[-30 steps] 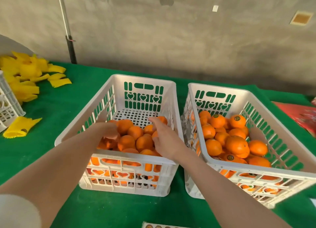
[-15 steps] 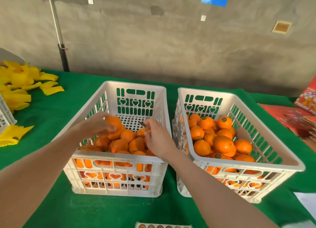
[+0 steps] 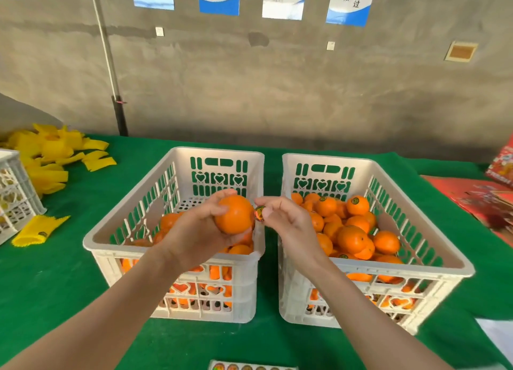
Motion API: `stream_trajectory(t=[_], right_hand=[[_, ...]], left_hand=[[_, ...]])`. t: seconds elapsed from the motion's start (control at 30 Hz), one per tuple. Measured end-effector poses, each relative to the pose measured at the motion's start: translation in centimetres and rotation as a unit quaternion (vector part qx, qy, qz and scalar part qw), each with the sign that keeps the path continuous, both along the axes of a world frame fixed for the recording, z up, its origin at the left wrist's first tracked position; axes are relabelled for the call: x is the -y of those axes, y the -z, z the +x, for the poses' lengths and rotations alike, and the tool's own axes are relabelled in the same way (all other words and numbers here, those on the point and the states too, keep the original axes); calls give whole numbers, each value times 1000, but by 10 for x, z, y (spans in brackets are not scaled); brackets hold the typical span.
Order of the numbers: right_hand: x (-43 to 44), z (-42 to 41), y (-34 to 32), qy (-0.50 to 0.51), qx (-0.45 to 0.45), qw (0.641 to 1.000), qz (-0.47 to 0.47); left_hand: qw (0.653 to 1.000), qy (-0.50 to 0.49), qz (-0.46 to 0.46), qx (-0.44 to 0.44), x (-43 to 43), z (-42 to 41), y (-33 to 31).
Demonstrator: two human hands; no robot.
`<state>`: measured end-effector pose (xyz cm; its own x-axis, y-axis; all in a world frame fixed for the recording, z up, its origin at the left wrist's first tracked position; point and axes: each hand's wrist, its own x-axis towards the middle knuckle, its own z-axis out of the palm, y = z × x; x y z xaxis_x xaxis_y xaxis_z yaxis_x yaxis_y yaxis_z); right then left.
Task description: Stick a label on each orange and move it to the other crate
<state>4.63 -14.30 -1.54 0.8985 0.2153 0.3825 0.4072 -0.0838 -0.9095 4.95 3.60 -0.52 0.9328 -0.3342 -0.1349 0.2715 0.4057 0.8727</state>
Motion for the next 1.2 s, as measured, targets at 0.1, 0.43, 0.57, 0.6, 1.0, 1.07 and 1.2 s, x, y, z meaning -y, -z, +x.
stream_trajectory(t=[0.1, 0.43, 0.57, 0.6, 1.0, 1.07, 1.2], right_hand=[[24, -13, -1, 11, 50, 996, -67], [83, -40, -7, 75, 123, 972, -186], [97, -45, -7, 90, 131, 964, -215], [100, -45, -7, 91, 130, 962, -220], [117, -50, -8, 121, 158, 926, -320], [117, -51, -7, 145, 170, 916, -332], [118, -54, -3, 214, 195, 891, -349]], left_hand=[[999, -43, 9, -13, 33, -5, 2], [997, 35, 62, 37, 108, -22, 6], [995, 33, 79, 49, 127, -25, 7], [995, 23, 87, 44, 131, -27, 7], [997, -11, 71, 40, 152, -35, 9], [996, -35, 76, 40, 156, -36, 9], [993, -85, 81, 32, 163, -38, 9]])
